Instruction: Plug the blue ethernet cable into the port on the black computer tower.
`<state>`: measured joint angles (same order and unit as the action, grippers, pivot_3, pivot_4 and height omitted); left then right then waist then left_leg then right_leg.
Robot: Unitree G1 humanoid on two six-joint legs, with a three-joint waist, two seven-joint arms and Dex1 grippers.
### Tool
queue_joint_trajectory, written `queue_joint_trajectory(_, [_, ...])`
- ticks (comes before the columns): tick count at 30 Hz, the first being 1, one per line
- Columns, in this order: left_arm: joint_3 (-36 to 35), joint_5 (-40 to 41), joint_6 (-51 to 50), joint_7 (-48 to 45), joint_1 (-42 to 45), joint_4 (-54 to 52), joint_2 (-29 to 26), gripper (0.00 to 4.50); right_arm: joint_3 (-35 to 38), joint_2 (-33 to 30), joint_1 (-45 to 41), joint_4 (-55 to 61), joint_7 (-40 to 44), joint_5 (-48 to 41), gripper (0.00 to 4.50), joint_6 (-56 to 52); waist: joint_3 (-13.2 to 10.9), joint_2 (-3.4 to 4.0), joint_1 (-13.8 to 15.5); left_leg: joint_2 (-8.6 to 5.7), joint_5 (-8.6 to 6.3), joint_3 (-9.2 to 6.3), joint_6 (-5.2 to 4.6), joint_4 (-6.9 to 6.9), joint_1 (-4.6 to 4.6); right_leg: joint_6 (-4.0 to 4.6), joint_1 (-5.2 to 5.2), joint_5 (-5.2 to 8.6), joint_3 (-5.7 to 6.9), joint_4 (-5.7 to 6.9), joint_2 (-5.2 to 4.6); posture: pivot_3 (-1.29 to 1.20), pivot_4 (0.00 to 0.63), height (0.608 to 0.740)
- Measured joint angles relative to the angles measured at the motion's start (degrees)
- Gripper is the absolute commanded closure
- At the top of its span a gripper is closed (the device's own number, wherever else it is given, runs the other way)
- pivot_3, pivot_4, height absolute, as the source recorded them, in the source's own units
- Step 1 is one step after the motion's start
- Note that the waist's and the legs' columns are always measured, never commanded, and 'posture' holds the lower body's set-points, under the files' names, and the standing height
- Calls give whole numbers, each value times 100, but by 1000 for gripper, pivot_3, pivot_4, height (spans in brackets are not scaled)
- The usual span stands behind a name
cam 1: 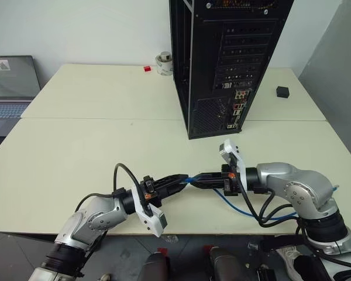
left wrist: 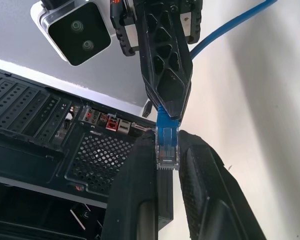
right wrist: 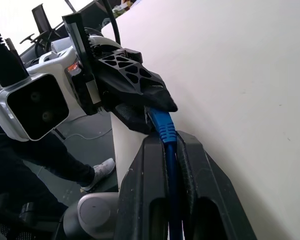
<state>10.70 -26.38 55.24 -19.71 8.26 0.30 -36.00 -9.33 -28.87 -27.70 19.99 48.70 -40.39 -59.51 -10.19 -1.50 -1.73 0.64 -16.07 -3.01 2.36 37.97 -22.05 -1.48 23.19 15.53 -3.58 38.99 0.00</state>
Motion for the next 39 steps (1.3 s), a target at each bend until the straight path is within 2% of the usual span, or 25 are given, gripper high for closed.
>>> queue_joint_trajectory(5, [152, 473, -258, -343, -5, -22, -109, 1852, 1, -41, -16, -15, 0, -1, 4500, 1, 0, 0, -3, 0, 0, -1, 0, 0, 0, 0, 0, 0, 1, 0, 1, 0, 150, 740])
queue_joint_trajectory(15, [181, 1302, -1098, -758, -80, -140, -122, 100, 201, -180, -5, -17, -64, 23, 4500, 88, 0, 0, -4, 1, 0, -1, 0, 0, 0, 0, 0, 0, 1, 0, 2, 0, 150, 740])
queue_joint_trajectory(20, [113, 1867, -2070, -924, -170, -445, 45, 100, 621, -377, 21, -54, -258, 109, 4500, 271, 0, 0, -4, -1, 0, -1, 0, 1, -1, -1, 0, 1, 1, 0, 3, 0, 150, 740])
queue_joint_trajectory(27, [59, 3085, -5273, -916, 119, -1408, 1004, 100, 1057, -426, 209, -124, -1335, 997, 4500, 919, 0, 0, -2, -3, 0, -2, 0, 3, -6, -2, 1, 1, 0, 3, 11, 0, 150, 740])
queue_joint_trajectory(29, [59, 3259, -6212, -773, 355, -1609, 1301, 100, 1052, -312, 244, -100, -1902, 1443, 4500, 1136, 0, -1, -4, -2, 0, -1, 1, 4, -6, -2, 1, 1, -4, 3, 32, 0, 150, 740])
queue_joint_trajectory(33, [48, 3494, -7417, -544, 708, -1700, 1739, 100, 1032, -31, 320, -47, -2813, 2179, 4500, 1460, 0, -1, -15, 2, 1, 0, 2, 2, -5, -1, 3, 0, -10, 3, 37, 0, 150, 740])
queue_joint_trajectory(39, [49, 3546, -8533, -304, 1232, -1779, 2116, 100, 1036, 809, 367, 64, -3839, 2664, 4500, 1497, 1, -1, -11, 2, 2, -1, 3, 2, -5, -1, 4, 0, -15, 5, 39, 0, 150, 740])
